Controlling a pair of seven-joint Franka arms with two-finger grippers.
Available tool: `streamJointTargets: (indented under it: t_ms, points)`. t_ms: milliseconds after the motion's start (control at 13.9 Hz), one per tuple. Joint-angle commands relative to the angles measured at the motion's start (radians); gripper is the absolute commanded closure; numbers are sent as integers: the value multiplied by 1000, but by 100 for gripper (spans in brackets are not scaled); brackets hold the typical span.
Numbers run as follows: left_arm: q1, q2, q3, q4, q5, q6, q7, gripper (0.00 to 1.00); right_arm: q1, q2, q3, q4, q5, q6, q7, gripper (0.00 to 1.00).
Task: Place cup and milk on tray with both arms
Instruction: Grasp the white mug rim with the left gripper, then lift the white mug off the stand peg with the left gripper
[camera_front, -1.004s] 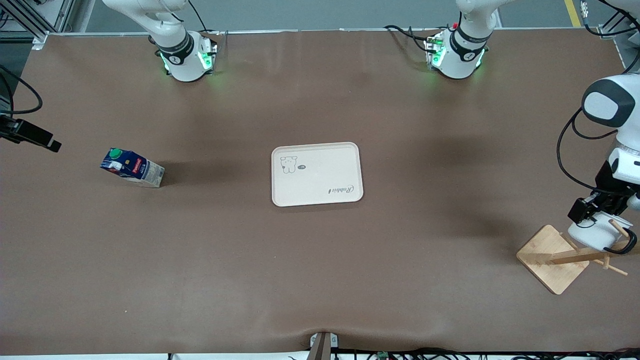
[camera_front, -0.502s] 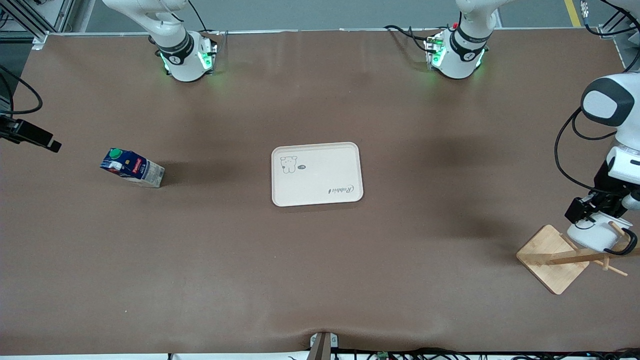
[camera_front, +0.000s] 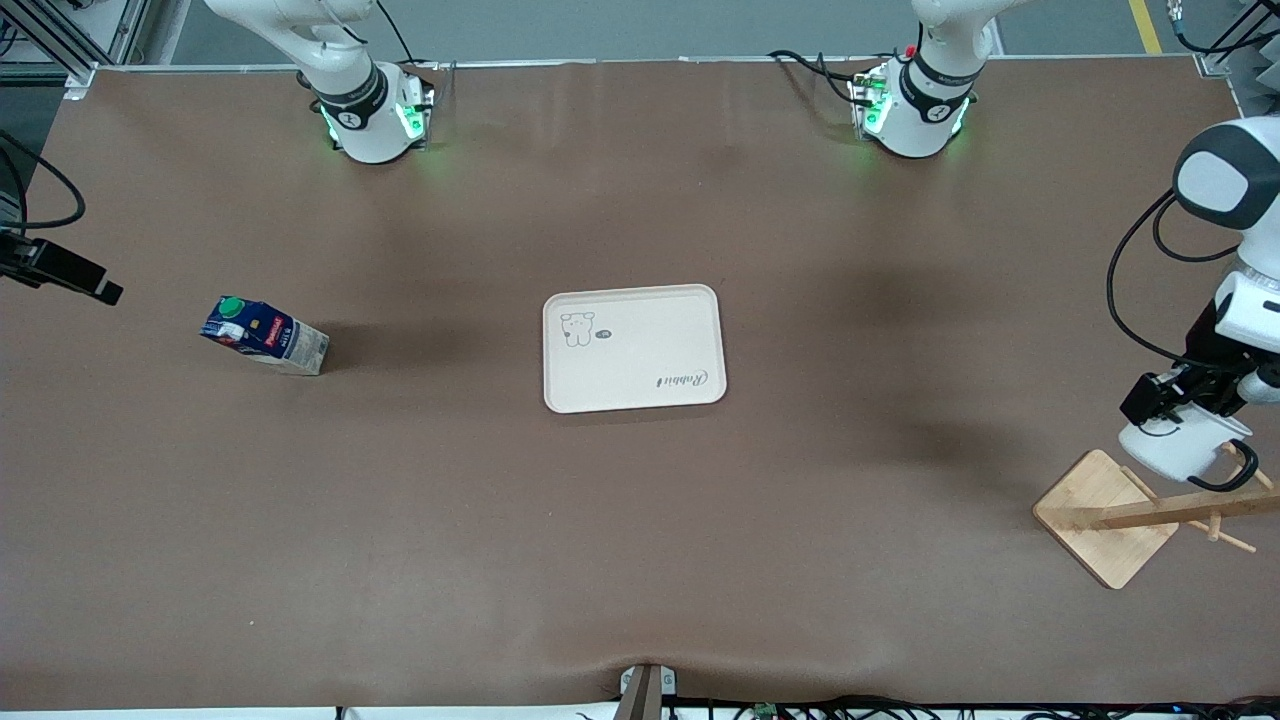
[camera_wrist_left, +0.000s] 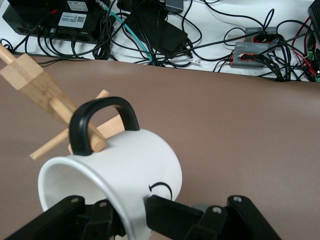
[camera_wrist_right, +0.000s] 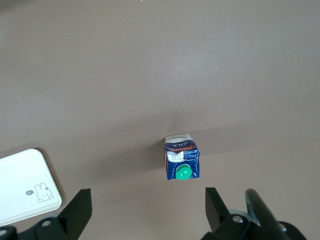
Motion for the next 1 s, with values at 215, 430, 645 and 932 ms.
streamJointTargets:
  t_ms: [215, 430, 645, 932]
  points:
    - [12, -29, -9, 53, -11, -96, 15, 100, -10, 17, 6, 31, 14, -10, 3, 0]
    - [14, -26, -6, 82, -9, -133, 21, 100, -8, 18, 8, 31, 16, -10, 3, 0]
    - [15, -21, 0, 90, -9, -143, 49, 100, -8, 23, 8, 31, 16, -10, 3, 0]
    - [14, -23, -2, 96, -9, -144, 43, 100, -10, 23, 8, 31, 14, -11, 3, 0]
